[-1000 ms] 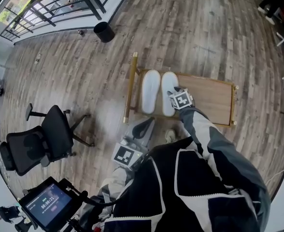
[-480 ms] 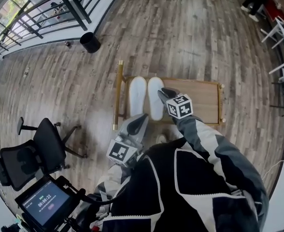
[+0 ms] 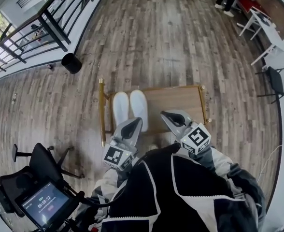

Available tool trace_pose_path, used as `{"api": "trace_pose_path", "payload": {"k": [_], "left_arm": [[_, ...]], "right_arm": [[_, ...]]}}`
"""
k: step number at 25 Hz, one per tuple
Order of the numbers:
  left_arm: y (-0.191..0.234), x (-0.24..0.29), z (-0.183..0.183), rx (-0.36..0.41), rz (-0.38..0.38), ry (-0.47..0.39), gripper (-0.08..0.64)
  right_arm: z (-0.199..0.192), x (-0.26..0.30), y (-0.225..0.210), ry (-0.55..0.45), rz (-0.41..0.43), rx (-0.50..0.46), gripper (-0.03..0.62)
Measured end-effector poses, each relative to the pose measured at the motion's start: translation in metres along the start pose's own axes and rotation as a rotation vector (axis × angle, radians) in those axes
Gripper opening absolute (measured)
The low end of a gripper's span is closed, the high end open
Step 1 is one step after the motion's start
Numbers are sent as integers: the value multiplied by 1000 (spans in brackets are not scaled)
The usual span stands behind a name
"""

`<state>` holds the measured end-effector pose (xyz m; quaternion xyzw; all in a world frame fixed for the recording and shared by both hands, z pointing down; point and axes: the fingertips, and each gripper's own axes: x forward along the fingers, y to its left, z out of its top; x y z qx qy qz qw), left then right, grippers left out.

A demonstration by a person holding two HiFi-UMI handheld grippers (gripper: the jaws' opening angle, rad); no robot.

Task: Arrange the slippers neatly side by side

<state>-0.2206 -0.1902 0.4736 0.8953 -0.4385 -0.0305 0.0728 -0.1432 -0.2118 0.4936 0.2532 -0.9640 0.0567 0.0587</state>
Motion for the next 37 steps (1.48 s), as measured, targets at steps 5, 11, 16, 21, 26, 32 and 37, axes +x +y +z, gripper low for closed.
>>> {"api": "trace_pose_path", "payload": {"k": [5,11,16,21,26,32,37], "left_arm": [[-1,27,-5,-10,-34,16,20],[-17,30,1,-2,-69,27,20],[-17,29,-2,-2,-72,35,20],[-16,32,-1,6,-77,30,20],[-12,30,-4,16,-73,28,20],[-12,31,-5,12,-75,32,20],[-13,33,-5,12,-87,33,19]], "right_arm": [[-15,-23,-23,23,-71,-18,3],[-13,-35,-25,20,-95,10,2],[-16,-32,-24,16,-93,5,2],[-14,-29,-28,4,-88,18,0],[-15,-26,-29,3,-82,30,0],[-16,-23,-29,8,-72,19,0],[-17,-22,-30,14,-78,17,1]]}}
